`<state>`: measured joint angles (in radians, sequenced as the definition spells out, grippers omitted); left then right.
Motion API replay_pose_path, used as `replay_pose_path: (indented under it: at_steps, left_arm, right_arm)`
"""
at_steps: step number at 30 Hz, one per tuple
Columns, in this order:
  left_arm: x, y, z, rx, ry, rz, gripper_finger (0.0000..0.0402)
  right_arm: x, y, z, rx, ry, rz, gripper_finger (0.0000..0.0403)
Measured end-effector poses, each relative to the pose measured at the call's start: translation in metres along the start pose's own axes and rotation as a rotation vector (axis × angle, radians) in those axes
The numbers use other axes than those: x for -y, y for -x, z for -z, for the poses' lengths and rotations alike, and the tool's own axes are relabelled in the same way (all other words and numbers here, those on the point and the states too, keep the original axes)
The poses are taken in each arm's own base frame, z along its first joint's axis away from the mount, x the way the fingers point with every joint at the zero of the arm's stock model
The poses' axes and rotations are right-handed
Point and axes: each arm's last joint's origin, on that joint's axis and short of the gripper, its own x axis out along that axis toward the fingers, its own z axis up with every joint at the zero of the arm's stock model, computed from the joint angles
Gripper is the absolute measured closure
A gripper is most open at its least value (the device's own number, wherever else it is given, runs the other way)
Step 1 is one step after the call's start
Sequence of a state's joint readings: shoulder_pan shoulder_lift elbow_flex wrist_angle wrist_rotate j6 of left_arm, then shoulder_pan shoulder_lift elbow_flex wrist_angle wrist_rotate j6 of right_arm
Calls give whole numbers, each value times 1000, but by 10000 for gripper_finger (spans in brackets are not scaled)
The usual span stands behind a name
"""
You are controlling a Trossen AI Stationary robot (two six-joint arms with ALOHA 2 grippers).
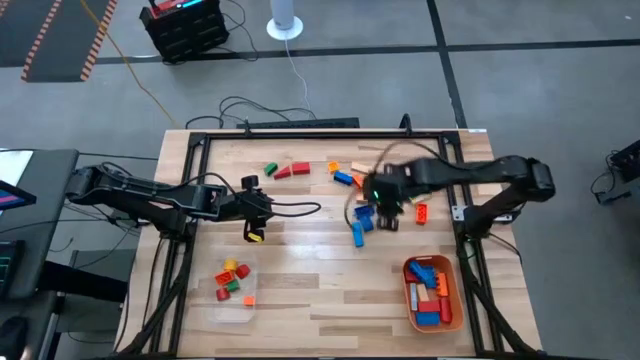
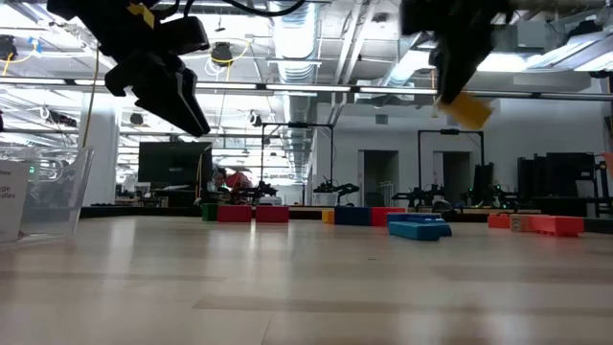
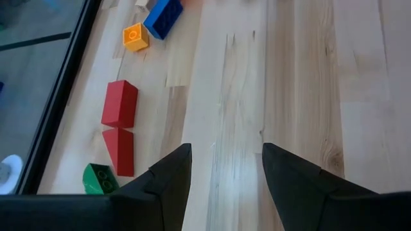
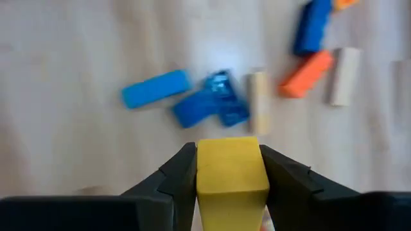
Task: Sort blocks by size
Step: Put the large yellow block into the orange bin
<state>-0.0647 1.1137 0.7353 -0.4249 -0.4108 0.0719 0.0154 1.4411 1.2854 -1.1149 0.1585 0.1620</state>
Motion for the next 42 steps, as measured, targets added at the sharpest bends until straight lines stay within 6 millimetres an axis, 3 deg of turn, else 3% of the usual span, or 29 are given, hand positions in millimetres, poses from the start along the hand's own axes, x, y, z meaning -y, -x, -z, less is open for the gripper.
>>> replay_pose_path:
  at_steps: [6,11,19,27,30,32,36,39,42]
  left_arm:
    - [0,0,1,-11,15,1,217]
    - [0,0,1,-10,38,4,217]
    - [3,1,1,-5,55,55,217]
    - [4,1,1,-5,48,56,217]
    - [4,1,0,1,48,69,217]
    - [7,1,-1,22,19,179,217]
    - [29,-4,-1,242,40,387,217]
    - [42,-9,-4,350,78,374,217]
    - [56,-20,-4,329,91,417,217]
  right_arm:
    - [-58,21,24,2,-69,-81,247]
    - [-95,22,45,-87,-198,-72,229]
    - [-133,16,78,-225,-365,70,206]
    - [-124,18,87,-351,-450,192,204]
    - [-117,19,80,-257,-477,193,203]
    - [-117,16,68,-137,-472,147,203]
    - [-119,9,46,-6,-405,36,203]
    - [-111,8,43,60,-369,122,203]
    - [-104,8,44,76,-355,208,203]
